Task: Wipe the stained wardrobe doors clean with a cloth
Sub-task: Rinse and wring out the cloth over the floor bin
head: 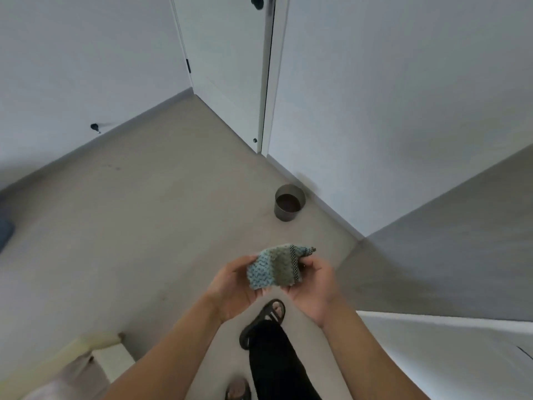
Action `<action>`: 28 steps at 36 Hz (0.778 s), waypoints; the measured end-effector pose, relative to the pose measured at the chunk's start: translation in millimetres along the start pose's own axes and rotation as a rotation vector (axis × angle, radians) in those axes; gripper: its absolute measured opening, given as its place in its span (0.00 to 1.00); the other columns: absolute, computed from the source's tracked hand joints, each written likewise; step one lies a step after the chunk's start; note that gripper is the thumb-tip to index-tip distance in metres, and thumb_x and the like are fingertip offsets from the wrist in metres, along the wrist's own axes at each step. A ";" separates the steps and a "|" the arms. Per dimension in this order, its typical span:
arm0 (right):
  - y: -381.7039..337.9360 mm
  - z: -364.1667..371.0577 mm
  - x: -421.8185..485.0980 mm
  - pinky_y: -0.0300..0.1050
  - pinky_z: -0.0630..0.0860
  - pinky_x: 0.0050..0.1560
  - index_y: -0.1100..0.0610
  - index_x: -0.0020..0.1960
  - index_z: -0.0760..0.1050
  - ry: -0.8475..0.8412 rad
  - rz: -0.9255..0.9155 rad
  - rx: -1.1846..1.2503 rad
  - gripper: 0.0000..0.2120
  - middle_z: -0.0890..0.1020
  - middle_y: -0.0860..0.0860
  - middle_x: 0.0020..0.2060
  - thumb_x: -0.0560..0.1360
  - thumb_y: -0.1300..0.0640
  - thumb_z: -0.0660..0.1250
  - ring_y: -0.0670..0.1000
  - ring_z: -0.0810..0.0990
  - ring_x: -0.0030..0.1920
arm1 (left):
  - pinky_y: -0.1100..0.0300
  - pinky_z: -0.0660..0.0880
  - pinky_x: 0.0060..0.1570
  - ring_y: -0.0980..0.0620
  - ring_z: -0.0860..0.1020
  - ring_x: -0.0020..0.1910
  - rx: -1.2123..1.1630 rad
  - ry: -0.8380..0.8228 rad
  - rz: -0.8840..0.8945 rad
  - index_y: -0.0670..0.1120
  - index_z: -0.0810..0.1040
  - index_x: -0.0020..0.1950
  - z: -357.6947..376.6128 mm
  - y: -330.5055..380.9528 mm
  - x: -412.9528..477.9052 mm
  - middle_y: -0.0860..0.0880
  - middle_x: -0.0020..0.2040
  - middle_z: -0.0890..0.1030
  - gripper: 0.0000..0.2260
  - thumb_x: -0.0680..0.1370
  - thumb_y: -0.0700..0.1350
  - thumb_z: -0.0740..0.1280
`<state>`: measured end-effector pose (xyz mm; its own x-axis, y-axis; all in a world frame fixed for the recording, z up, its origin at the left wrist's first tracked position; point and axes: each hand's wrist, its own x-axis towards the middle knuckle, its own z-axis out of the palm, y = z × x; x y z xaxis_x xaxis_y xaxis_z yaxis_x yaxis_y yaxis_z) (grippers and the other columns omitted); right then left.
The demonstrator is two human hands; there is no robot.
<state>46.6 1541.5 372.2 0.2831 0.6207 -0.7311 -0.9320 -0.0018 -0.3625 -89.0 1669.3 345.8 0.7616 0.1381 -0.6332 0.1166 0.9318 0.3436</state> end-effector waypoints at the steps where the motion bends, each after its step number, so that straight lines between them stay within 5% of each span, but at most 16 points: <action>1: -11.3 7.5 15.9 0.63 0.66 0.73 0.67 0.65 0.75 -0.015 -0.004 0.018 0.20 0.78 0.67 0.63 0.77 0.60 0.57 0.66 0.76 0.66 | 0.53 0.81 0.45 0.45 0.81 0.46 -0.011 0.020 0.014 0.36 0.82 0.61 0.3 13.8 15.0 0.39 0.52 0.83 0.16 0.78 0.45 0.69; 9: -98.5 58.9 161.9 0.53 0.81 0.54 0.68 0.72 0.69 -0.088 0.020 0.013 0.22 0.77 0.65 0.64 0.80 0.59 0.63 0.61 0.80 0.60 | 0.53 0.81 0.47 0.45 0.82 0.49 0.038 0.184 0.042 0.36 0.78 0.68 0.3 140.7 140.0 0.38 0.56 0.84 0.18 0.87 0.45 0.57; 18: -173.4 73.3 266.4 0.57 0.81 0.58 0.70 0.65 0.73 -0.024 -0.034 0.058 0.17 0.79 0.68 0.61 0.77 0.67 0.63 0.63 0.81 0.57 | 0.56 0.82 0.37 0.46 0.83 0.44 0.155 0.126 -0.033 0.33 0.74 0.68 5.8 218.7 258.1 0.37 0.52 0.83 0.19 0.79 0.38 0.70; 21: -183.0 42.8 336.2 0.59 0.79 0.61 0.70 0.64 0.73 0.139 -0.070 0.035 0.16 0.80 0.68 0.60 0.77 0.68 0.63 0.65 0.81 0.60 | 0.58 0.79 0.32 0.48 0.82 0.40 0.307 0.172 -0.109 0.36 0.75 0.64 -19.7 226.5 343.8 0.40 0.48 0.83 0.14 0.79 0.38 0.69; 28: -170.5 -93.5 555.0 0.52 0.82 0.51 0.64 0.55 0.79 0.635 -0.287 -0.159 0.06 0.86 0.60 0.51 0.80 0.67 0.65 0.57 0.85 0.51 | 0.57 0.78 0.43 0.49 0.83 0.44 0.703 0.245 -0.185 0.42 0.79 0.57 -138.7 193.0 595.9 0.46 0.48 0.86 0.04 0.84 0.41 0.67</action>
<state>383.8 1813.0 -25.9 0.6347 0.0370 -0.7719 -0.7702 -0.0507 -0.6358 298.9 1978.0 -61.5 0.5367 0.1476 -0.8308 0.6688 0.5258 0.5255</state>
